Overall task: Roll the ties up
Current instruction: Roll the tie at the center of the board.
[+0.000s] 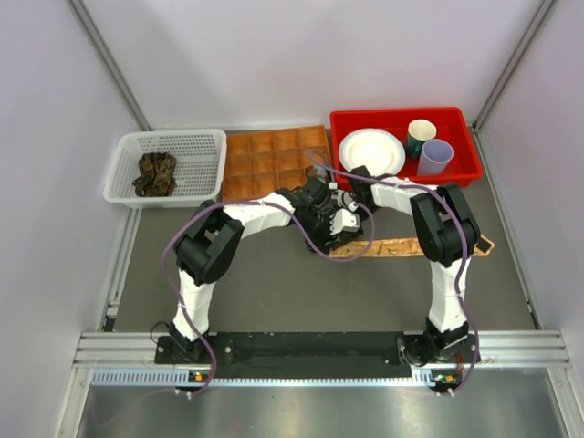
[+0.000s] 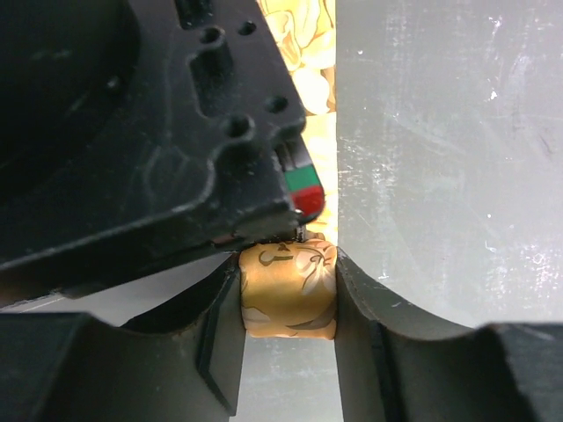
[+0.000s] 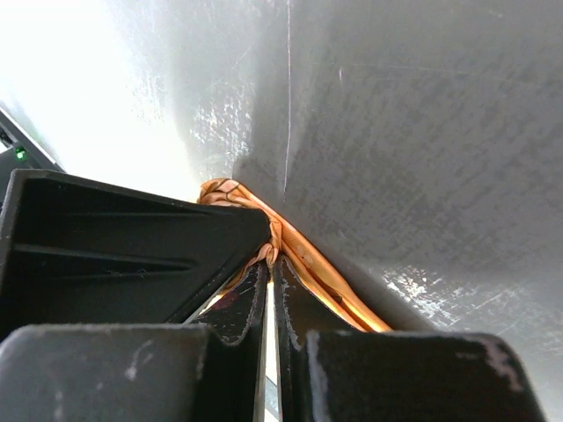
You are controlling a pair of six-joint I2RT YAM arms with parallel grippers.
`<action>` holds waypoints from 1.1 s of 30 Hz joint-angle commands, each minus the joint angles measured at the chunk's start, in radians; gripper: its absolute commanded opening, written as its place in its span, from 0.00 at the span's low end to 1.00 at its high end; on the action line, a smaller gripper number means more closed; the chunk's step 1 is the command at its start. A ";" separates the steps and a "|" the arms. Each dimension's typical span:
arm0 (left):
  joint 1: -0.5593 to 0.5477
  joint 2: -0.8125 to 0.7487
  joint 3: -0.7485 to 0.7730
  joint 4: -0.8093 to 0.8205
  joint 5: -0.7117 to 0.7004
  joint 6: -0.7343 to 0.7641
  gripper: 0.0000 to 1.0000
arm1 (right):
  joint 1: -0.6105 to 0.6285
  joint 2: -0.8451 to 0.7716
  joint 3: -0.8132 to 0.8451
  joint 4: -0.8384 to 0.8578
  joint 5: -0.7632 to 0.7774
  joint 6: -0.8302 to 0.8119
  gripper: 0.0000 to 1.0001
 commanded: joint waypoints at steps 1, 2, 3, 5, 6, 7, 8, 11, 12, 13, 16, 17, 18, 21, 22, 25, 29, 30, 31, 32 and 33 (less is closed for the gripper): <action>-0.023 0.060 0.021 -0.010 -0.022 0.011 0.42 | 0.020 0.044 -0.012 0.034 0.062 -0.040 0.00; -0.023 0.069 0.019 -0.025 -0.036 0.017 0.41 | 0.020 0.040 -0.012 0.036 0.041 -0.036 0.00; -0.023 0.071 0.012 -0.039 -0.059 0.029 0.38 | 0.019 0.028 -0.009 0.037 0.027 -0.033 0.00; -0.023 0.072 -0.005 -0.068 -0.082 0.056 0.34 | 0.020 0.012 -0.005 0.045 -0.011 -0.019 0.00; -0.023 0.071 -0.015 -0.081 -0.093 0.066 0.33 | 0.020 0.006 0.003 0.045 -0.025 -0.017 0.00; -0.024 0.071 -0.009 -0.111 -0.098 0.080 0.30 | 0.017 0.003 0.009 0.036 -0.037 -0.011 0.00; -0.024 0.071 -0.007 -0.117 -0.096 0.082 0.27 | 0.017 0.003 0.015 0.031 -0.057 -0.005 0.00; -0.027 0.084 0.019 -0.171 -0.113 0.086 0.26 | 0.005 -0.006 0.040 -0.002 -0.086 0.003 0.07; -0.027 0.089 0.030 -0.182 -0.118 0.086 0.26 | 0.002 -0.011 0.050 -0.013 -0.091 0.004 0.10; -0.027 0.094 0.044 -0.194 -0.134 0.086 0.25 | -0.001 -0.014 0.057 -0.022 -0.099 0.001 0.12; -0.029 0.112 0.054 -0.229 -0.167 0.085 0.24 | -0.015 -0.014 0.081 -0.058 -0.136 -0.013 0.18; -0.029 0.120 0.057 -0.236 -0.177 0.085 0.23 | -0.016 -0.014 0.083 -0.064 -0.155 -0.016 0.21; -0.029 0.123 0.057 -0.242 -0.182 0.085 0.23 | -0.022 -0.014 0.090 -0.075 -0.160 -0.020 0.22; -0.032 0.132 0.059 -0.245 -0.187 0.071 0.22 | -0.038 -0.026 0.098 -0.105 -0.192 -0.031 0.24; -0.033 0.131 0.058 -0.246 -0.190 0.069 0.23 | -0.042 -0.032 0.097 -0.115 -0.197 -0.039 0.24; -0.038 0.135 0.057 -0.246 -0.194 0.066 0.22 | -0.047 -0.058 0.086 -0.150 -0.206 -0.062 0.25; -0.042 0.141 0.064 -0.243 -0.199 0.066 0.22 | -0.064 -0.084 0.069 -0.167 -0.217 -0.065 0.30; -0.044 0.141 0.065 -0.245 -0.200 0.068 0.22 | -0.068 -0.092 0.063 -0.168 -0.217 -0.062 0.31; -0.044 0.144 0.067 -0.245 -0.204 0.068 0.22 | -0.073 -0.101 0.064 -0.171 -0.218 -0.059 0.32; -0.047 0.144 0.067 -0.245 -0.204 0.068 0.22 | -0.081 -0.106 0.061 -0.168 -0.232 -0.057 0.36; -0.046 0.143 0.068 -0.245 -0.207 0.069 0.22 | -0.084 -0.114 0.052 -0.162 -0.232 -0.049 0.40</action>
